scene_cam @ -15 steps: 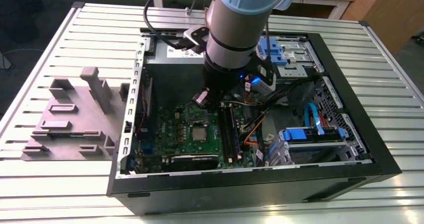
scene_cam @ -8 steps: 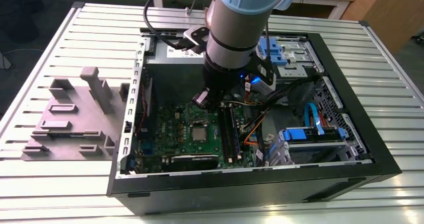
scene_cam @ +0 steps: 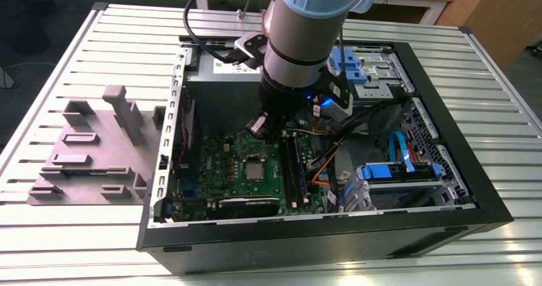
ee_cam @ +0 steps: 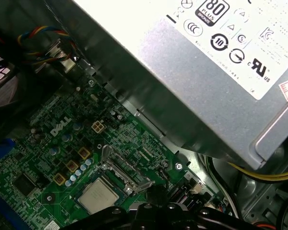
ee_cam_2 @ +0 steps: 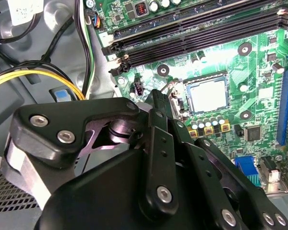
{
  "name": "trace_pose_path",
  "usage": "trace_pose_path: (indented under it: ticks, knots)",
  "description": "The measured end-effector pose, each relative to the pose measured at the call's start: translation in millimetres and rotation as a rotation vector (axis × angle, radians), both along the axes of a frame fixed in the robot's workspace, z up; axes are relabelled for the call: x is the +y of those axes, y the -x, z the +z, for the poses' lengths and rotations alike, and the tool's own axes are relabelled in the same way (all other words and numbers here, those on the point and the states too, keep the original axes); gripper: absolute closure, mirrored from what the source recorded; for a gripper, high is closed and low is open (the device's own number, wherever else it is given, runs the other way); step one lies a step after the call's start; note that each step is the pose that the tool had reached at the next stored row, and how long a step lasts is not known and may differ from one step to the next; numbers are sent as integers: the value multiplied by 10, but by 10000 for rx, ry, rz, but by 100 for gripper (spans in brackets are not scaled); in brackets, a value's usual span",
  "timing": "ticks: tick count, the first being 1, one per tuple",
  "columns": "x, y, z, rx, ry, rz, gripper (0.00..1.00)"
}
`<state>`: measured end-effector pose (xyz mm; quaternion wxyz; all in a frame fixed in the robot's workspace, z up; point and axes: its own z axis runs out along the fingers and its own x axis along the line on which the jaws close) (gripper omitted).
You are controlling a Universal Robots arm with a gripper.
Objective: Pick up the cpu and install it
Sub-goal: 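Close the cpu cover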
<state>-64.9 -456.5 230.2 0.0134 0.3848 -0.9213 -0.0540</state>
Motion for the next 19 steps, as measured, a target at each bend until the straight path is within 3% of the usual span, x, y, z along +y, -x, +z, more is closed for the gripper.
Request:
trace_pose_path:
  ticks: [11, 19]
  knots:
    - [0, -33, 0, 2, 1, 502, 90]
    - [-6, -34, 0, 2, 1, 630, 90]
